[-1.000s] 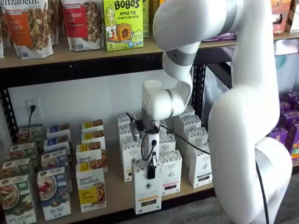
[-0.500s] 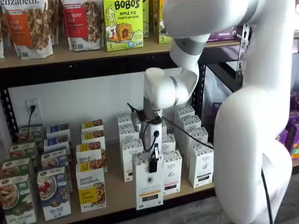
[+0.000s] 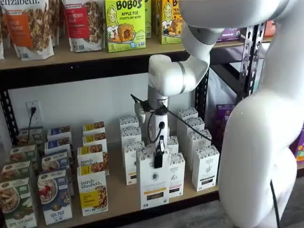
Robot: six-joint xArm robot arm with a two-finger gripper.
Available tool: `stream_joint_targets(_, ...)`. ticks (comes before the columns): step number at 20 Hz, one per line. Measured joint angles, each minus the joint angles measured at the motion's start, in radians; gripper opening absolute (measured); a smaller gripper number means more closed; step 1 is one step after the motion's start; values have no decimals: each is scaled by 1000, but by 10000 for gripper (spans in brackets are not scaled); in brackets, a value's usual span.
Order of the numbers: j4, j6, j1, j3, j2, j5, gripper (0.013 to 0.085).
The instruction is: Pick up the white box with a yellow strip in the middle, on the bottom shelf, the fourth box from the left
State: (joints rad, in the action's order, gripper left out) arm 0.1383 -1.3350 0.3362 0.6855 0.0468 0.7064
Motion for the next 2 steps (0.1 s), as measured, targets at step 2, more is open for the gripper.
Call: stream_joint_targets(2, 6, 1, 5, -8, -31, 15, 490)
